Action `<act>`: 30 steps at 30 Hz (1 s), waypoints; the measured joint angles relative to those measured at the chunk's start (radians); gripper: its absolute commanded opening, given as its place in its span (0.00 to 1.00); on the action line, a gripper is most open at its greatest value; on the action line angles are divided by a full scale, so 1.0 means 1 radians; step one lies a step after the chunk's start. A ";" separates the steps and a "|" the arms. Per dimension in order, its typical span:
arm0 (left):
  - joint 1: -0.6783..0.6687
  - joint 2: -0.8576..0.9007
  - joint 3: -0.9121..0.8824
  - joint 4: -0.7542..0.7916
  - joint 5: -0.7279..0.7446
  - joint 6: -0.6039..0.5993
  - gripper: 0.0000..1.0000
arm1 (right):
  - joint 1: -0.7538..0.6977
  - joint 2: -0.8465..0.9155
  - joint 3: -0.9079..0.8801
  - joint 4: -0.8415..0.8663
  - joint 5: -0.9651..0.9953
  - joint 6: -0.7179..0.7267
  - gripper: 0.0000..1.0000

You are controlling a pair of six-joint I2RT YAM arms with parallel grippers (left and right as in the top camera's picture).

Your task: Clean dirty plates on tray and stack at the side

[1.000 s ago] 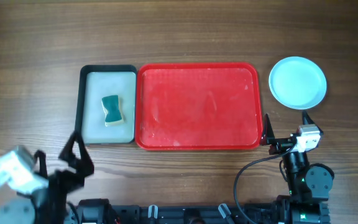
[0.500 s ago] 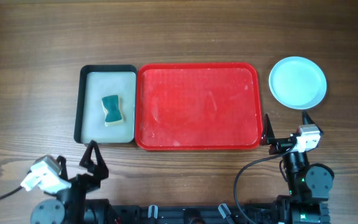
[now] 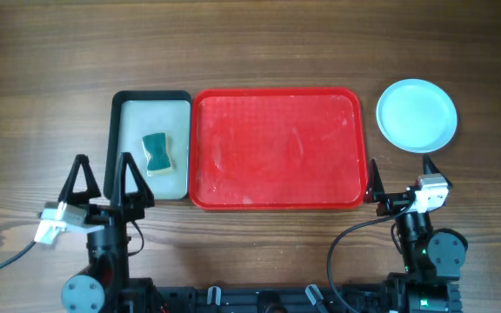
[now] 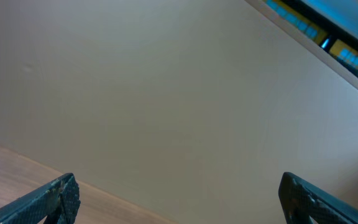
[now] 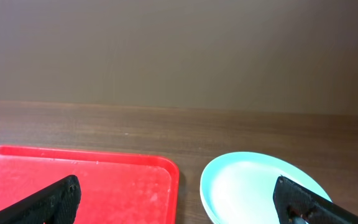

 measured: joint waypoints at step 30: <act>0.000 0.002 -0.162 -0.278 0.026 0.082 1.00 | 0.000 0.000 0.000 0.000 0.000 0.000 1.00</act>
